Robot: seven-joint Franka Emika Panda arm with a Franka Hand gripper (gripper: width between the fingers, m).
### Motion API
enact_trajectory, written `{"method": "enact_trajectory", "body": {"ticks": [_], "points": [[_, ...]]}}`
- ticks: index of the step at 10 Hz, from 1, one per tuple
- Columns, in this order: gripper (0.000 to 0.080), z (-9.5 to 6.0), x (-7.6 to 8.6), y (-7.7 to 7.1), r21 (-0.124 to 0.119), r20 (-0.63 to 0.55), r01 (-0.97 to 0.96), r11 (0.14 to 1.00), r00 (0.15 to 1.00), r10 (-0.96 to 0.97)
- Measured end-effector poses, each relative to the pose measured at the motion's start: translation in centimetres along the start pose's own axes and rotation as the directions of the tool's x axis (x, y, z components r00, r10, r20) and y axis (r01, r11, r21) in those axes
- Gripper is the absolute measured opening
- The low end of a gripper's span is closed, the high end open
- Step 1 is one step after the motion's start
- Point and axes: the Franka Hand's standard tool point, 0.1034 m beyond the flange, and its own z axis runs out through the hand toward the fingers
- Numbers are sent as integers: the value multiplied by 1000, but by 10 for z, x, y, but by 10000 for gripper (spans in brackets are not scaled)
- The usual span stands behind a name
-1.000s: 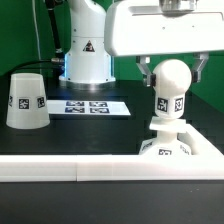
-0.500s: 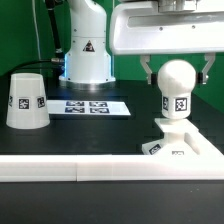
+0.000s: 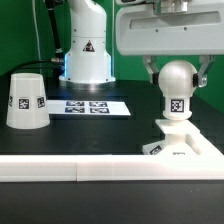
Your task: Assemble lamp
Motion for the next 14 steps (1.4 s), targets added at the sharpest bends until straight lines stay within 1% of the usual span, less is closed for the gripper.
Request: {"method": "enact_trajectory", "body": {"ticks": [1, 3, 4, 5, 7, 9, 10, 11, 13, 14], "points": [[579, 0, 0, 0, 8, 14, -82, 997, 997, 82], [579, -1, -2, -2, 7, 25, -144, 990, 989, 144], [647, -1, -2, -2, 10, 21, -76, 997, 997, 76], [683, -1, -2, -5, 19, 13, 1, 1000, 1000, -1], [696, -1, 0, -9, 32, -11, 227, 973, 974, -227], [699, 0, 1, -8, 28, -20, 459, 888, 889, -458], [699, 0, 1, -8, 27, -21, 481, 876, 877, -481], [699, 0, 2, -8, 23, -24, 570, 822, 822, -569], [699, 0, 2, -8, 20, -27, 659, 752, 752, -658], [699, -1, 2, -10, 5, -46, 765, 644, 643, -764]]}}
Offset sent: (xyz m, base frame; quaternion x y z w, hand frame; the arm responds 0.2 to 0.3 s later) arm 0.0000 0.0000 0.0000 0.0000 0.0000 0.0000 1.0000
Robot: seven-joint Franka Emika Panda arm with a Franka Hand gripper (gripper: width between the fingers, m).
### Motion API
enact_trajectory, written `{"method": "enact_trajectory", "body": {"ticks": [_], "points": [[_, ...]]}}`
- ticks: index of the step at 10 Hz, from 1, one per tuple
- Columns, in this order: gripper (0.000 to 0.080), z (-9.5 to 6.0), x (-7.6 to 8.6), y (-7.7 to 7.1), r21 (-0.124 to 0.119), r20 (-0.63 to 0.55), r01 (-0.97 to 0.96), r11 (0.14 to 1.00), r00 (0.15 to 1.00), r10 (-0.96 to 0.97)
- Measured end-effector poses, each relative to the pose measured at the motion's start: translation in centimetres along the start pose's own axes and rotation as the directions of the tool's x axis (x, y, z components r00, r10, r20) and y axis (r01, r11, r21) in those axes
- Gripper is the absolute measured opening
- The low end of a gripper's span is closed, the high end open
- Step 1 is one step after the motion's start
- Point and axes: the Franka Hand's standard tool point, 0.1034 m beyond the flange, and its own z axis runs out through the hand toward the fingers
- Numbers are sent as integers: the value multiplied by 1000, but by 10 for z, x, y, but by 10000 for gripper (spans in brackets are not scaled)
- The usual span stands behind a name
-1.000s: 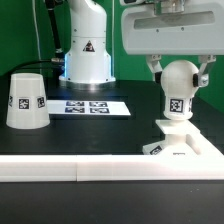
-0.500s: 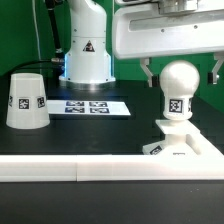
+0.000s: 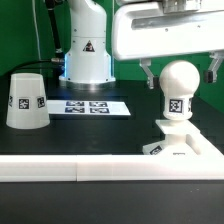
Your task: Assemble lamp
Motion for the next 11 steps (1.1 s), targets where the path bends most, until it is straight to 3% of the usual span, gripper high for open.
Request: {"method": "enact_trajectory", "body": {"ticks": [3, 8, 11], "points": [[699, 2, -2, -3, -2, -8, 293, 956, 956, -293], [699, 2, -1, -1, -33, 10, 660, 751, 751, -660], [699, 2, -1, 1, -40, 27, 775, 631, 632, -774]]}}
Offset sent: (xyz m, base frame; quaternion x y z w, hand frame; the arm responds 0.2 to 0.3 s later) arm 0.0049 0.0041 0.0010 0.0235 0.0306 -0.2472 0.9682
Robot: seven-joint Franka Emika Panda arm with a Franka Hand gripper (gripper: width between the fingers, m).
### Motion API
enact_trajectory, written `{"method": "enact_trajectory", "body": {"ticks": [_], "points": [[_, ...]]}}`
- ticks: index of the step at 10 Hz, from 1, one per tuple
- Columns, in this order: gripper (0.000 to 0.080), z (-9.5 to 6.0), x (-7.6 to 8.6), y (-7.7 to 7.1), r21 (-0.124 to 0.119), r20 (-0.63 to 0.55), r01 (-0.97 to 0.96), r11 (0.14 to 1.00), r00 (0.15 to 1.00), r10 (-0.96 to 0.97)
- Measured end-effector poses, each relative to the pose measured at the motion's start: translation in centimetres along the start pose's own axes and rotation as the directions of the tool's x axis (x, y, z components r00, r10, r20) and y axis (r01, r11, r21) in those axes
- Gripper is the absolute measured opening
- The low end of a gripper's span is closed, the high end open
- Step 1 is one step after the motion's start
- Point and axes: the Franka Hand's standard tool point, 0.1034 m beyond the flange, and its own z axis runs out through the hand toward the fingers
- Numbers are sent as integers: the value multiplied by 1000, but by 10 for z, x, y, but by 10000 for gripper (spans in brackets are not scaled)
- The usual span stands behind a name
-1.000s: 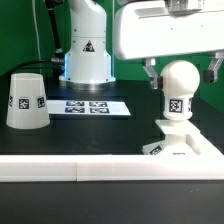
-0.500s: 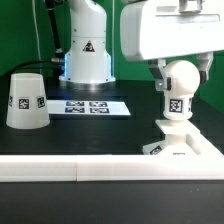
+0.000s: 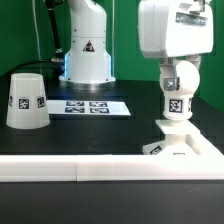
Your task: Assemble lamp
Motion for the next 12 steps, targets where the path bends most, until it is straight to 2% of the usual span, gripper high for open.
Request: {"method": "enact_trajectory", "body": {"ticks": [1, 2, 5, 6, 8, 9, 10, 12], "points": [[699, 0, -1, 0, -1, 8, 51, 999, 999, -51], [699, 2, -3, -3, 14, 20, 47, 999, 999, -47], [699, 2, -4, -3, 15, 21, 45, 999, 999, -45], [608, 2, -4, -3, 15, 21, 35, 999, 999, -35], [577, 2, -4, -3, 14, 22, 6, 1000, 1000, -6], [577, 2, -3, -4, 13, 20, -139, 990, 990, 139], [577, 1, -1, -5, 9, 21, -313, 950, 950, 313], [577, 1, 0, -4, 2, 22, -519, 855, 855, 519]]}}
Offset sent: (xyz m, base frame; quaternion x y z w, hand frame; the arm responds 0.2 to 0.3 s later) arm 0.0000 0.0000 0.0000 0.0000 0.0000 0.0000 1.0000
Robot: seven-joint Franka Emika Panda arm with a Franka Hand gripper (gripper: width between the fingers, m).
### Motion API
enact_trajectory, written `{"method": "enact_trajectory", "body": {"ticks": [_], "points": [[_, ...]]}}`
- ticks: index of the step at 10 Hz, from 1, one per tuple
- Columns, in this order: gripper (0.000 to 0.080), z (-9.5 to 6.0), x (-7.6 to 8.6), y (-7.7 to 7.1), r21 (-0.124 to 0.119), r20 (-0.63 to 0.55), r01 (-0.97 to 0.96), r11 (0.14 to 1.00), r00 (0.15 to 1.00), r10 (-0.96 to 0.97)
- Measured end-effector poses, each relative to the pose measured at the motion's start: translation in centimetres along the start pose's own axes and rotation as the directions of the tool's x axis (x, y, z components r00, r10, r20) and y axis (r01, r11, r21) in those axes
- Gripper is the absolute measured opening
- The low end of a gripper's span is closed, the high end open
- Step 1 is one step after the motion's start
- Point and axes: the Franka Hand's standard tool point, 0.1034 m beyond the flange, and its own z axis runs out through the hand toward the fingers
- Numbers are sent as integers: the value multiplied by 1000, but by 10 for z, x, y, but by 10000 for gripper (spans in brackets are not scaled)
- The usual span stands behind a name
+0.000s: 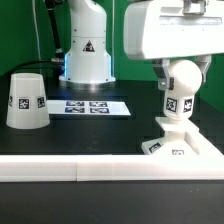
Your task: Assemble lamp
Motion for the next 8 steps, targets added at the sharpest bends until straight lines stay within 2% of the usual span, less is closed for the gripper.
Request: {"method": "enact_trajectory", "body": {"ticks": [2, 4, 7, 8], "points": [[580, 1, -2, 4, -3, 2, -181, 983, 983, 181], [580, 1, -2, 5, -4, 2, -270, 963, 963, 270], [580, 1, -3, 8, -4, 2, -470, 882, 882, 470], [580, 1, -4, 10, -2, 2, -574, 819, 819, 574]]}}
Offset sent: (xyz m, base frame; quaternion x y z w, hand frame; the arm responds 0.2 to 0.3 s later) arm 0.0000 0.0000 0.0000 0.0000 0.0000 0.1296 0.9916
